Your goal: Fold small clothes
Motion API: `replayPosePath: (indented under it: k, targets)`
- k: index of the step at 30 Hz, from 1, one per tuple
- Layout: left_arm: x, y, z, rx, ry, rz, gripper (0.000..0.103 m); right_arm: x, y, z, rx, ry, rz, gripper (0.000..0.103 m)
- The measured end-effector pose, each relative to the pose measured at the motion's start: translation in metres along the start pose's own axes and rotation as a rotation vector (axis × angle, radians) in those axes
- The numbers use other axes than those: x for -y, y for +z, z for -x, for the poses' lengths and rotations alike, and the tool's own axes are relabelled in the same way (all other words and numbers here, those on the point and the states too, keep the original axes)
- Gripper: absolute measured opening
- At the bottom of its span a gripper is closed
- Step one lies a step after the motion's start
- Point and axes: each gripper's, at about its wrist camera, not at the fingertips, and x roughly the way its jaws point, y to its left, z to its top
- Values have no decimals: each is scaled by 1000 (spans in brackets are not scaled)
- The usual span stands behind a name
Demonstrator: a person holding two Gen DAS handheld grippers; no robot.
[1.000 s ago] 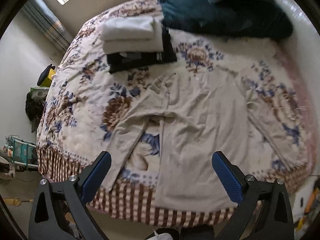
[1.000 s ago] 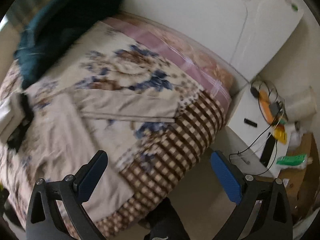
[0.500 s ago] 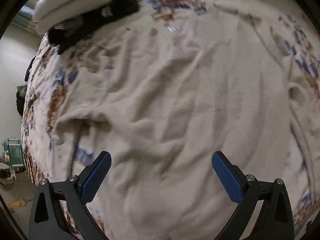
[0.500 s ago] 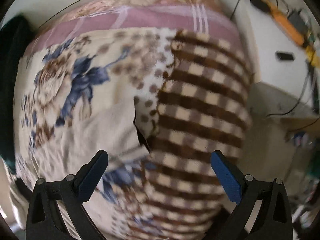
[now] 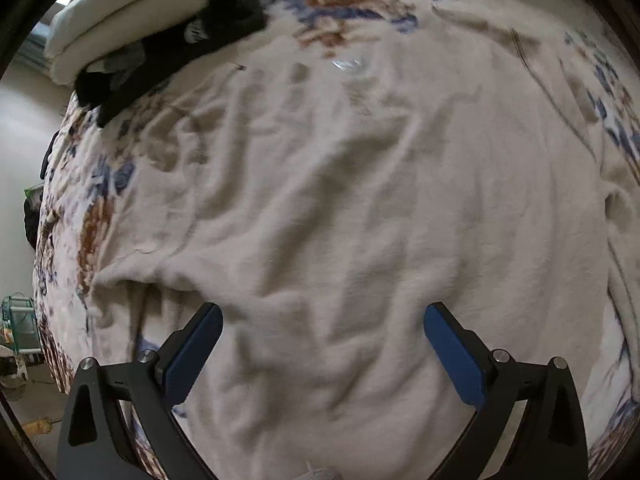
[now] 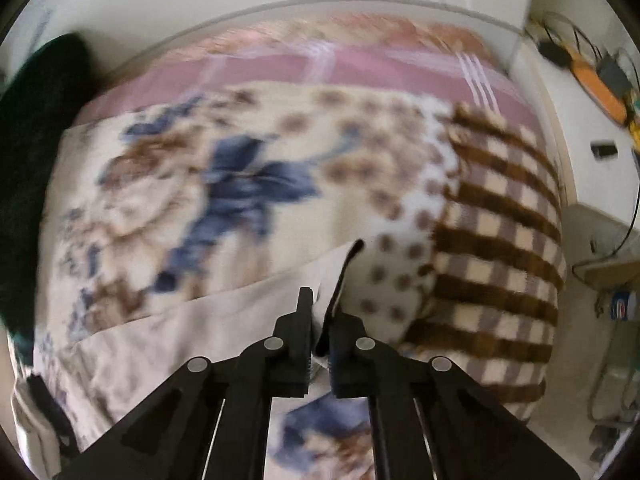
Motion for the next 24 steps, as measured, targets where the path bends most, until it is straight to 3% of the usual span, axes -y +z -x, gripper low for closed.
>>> replayPosePath:
  k: [4,8,11,14,18,20,24]
  targets:
    - [-43,-11,20,20,-14,97,103,-59,-15,49,47,71,192,5]
    - [-96,-36,39,39,-6,209,103,-135,-71,104,50,191,486,5]
    - [-139,-66,51,35,20,303,103,-197,-156,130,14,282,789,5]
    - [-184,-96,60,28,49,405,103,-225,-256,138,-31,331,1056,5]
    - [-236,-135,60,19,108,515,103,-224,-391,123,-110,334,1397,5]
    - [-257,-156,56,6,148,557,103,-210,-442,111,-121,316,1533,5]
    - [-285,-189,42,-36,172,624,103,-180,-503,88,-159,248,1706,5]
